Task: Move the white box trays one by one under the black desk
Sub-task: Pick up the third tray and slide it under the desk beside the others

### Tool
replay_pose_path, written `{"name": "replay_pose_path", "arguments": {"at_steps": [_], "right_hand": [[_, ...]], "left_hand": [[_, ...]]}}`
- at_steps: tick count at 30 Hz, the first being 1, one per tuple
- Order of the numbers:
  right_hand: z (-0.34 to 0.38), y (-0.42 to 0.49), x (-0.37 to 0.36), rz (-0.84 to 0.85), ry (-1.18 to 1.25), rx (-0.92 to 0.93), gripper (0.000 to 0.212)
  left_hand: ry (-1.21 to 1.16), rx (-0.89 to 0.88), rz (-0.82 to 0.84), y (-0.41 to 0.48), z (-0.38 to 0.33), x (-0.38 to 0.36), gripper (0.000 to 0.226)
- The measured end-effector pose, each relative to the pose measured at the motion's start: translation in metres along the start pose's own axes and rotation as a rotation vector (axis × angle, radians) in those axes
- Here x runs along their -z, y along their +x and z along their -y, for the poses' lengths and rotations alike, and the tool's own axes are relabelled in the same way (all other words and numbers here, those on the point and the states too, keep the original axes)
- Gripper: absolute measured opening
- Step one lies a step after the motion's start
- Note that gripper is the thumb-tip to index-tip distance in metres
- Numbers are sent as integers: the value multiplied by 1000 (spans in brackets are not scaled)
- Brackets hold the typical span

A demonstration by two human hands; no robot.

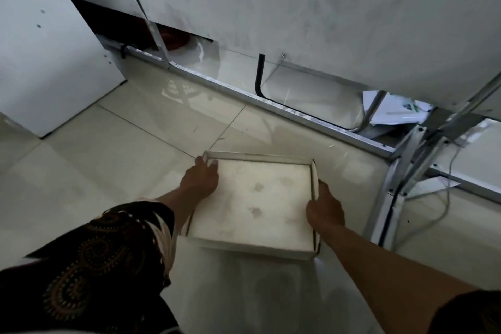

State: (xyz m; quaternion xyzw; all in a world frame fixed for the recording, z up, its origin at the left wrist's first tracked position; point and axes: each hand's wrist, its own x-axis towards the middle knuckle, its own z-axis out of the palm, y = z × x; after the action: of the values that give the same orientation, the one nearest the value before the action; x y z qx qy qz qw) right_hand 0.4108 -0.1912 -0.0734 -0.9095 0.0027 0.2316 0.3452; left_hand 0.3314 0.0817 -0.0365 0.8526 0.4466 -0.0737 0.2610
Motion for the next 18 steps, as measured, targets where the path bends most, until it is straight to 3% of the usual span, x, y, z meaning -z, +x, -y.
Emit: {"name": "replay_pose_path", "arguments": {"at_steps": [2,5,7,8,12,15,18], "right_hand": [[-12,3,6,35,249,-38,48],[-24,14,5,47,568,-298,86],[-31,20,-1,16,576,-424,89],[-33,22,-4,9,565,-458,84],[-38,23,-13,112,507,-467,52],[-33,19,-19,190,526,-471,43],[-26,17,-23,188,544,-394,38]], "left_hand": [[-150,111,-87,3,8,-2,63],[-284,332,-50,12,36,2,56],[-323,356,125,8,54,5,21],[-294,343,178,4,62,3,15],[-400,534,241,-15,79,-7,33],[-459,555,303,-29,74,-13,45],[-598,532,332,-33,71,-13,39]]}}
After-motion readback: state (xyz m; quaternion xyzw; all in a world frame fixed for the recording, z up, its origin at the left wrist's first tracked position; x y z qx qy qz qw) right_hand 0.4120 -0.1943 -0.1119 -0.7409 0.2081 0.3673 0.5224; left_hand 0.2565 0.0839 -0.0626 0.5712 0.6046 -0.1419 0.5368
